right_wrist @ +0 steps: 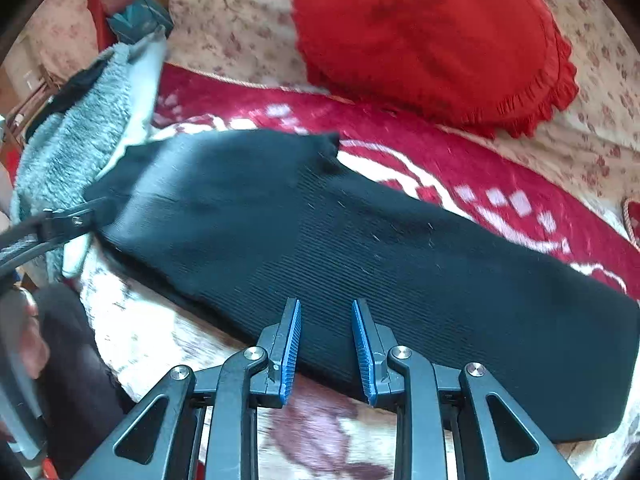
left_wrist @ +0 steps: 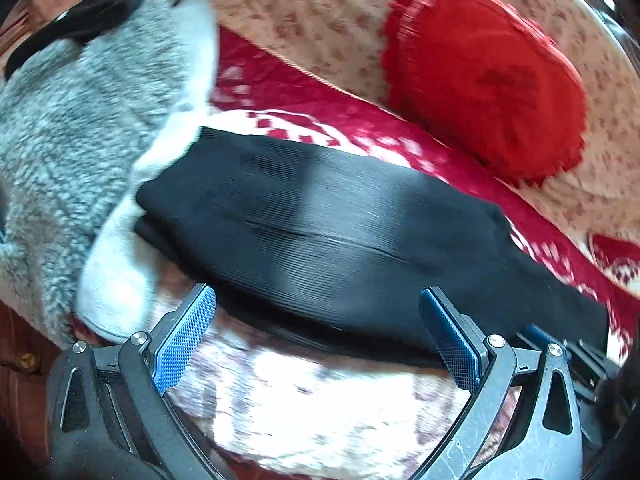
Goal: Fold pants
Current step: 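Grasp the pants leg end with the right gripper and fold it over the pants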
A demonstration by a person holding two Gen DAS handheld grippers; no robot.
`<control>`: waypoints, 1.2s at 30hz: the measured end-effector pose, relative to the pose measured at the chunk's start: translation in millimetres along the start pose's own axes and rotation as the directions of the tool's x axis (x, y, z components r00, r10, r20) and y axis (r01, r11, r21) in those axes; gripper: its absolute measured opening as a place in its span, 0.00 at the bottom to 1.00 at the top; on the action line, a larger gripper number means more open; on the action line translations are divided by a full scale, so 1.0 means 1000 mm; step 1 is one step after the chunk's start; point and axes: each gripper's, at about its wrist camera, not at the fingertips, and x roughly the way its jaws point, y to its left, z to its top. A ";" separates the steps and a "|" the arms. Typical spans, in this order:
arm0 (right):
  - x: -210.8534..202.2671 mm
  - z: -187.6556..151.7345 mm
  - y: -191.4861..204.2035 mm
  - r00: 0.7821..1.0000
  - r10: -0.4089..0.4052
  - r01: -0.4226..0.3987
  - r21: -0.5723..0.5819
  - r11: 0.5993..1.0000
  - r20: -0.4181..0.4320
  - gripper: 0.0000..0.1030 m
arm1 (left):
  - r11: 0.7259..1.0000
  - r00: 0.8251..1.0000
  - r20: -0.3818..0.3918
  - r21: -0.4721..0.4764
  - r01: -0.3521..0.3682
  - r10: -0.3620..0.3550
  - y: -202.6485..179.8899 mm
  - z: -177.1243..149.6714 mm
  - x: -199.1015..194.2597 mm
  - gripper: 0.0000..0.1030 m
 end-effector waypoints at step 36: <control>-0.093 -0.048 -0.240 0.992 -0.117 0.085 0.431 0.898 0.049 0.35 | 0.890 0.799 -0.400 -0.118 0.441 -0.449 -0.221 -0.094 0.019 0.99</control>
